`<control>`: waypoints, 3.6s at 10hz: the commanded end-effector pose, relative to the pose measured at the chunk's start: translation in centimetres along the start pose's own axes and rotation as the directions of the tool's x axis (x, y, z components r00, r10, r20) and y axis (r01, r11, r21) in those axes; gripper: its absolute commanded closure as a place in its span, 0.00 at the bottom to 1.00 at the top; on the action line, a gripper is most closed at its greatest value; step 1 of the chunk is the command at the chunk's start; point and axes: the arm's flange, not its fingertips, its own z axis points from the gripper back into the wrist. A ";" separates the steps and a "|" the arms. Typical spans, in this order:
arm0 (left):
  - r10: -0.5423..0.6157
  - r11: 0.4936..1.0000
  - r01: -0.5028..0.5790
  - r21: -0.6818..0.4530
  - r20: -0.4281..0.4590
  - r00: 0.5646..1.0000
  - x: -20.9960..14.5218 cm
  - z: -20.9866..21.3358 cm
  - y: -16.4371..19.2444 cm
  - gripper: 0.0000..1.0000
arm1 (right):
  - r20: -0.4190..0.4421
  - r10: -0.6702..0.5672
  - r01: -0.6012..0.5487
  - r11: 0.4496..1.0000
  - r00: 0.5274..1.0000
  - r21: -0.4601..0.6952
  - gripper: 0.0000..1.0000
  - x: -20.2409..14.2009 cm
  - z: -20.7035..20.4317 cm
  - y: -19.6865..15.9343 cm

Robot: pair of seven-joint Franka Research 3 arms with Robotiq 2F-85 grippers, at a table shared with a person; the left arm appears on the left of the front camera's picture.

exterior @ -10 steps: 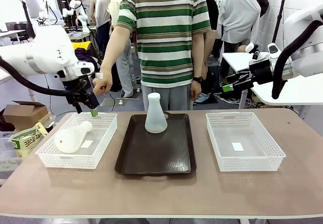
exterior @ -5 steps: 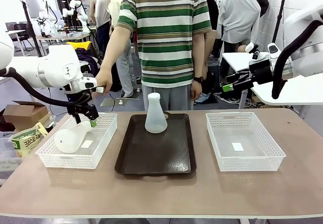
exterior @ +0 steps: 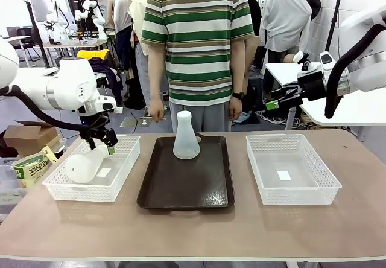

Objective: Prepare the laboratory tools.
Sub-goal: Pick up the Big flask that the person points to, then place the picked Big flask upright in the Handle tray as directed by the person.

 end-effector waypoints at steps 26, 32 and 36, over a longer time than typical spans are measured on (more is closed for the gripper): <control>-0.039 0.998 0.039 0.050 0.002 0.999 0.6 -1.2 -2.2 1.00 | -0.015 -0.012 0.012 1.000 1.000 -0.001 0.00 0.2 0.0 -0.1; -0.039 0.998 0.039 0.050 0.002 0.999 0.6 -1.2 -2.2 1.00 | -0.015 -0.012 0.012 1.000 1.000 -0.001 0.00 0.2 0.0 -0.1; -0.039 0.998 0.039 0.050 0.002 0.999 0.6 -1.2 -2.2 1.00 | -0.015 -0.012 0.012 1.000 1.000 -0.001 0.00 0.2 0.0 -0.1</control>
